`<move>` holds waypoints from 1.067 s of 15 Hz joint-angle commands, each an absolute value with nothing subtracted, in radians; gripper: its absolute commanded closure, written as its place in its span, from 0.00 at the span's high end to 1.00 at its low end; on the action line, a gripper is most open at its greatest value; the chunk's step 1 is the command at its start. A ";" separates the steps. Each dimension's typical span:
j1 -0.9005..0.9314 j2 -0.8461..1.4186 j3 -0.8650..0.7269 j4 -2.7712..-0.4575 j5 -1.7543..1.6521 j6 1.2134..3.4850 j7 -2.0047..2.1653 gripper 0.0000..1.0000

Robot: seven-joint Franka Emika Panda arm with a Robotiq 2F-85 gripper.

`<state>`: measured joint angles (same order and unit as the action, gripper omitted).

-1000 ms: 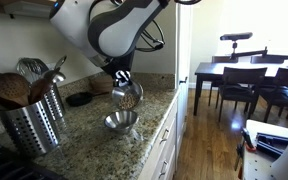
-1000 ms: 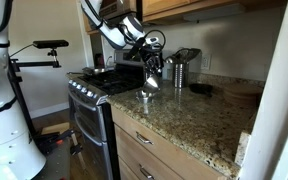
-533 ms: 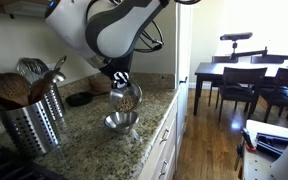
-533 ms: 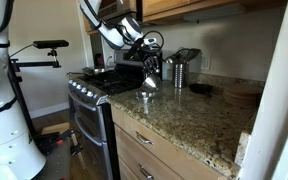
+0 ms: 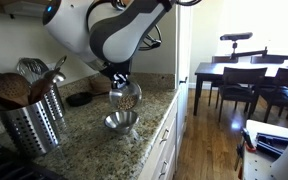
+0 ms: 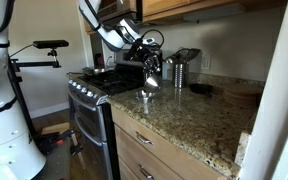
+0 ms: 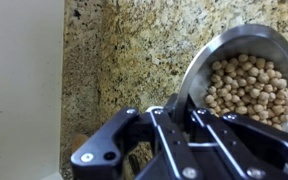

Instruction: Pour the contents in the bowl on the right into the bowl on the left

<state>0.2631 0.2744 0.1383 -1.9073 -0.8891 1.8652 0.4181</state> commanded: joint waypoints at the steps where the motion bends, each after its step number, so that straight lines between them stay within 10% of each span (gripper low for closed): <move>1: 0.282 0.249 0.143 -1.936 -0.952 1.829 0.470 0.07; 16: 0.301 0.251 0.165 -1.955 -1.044 1.805 0.552 0.07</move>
<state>0.2866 0.2744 0.1618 -1.9285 -0.9999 1.8501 0.5016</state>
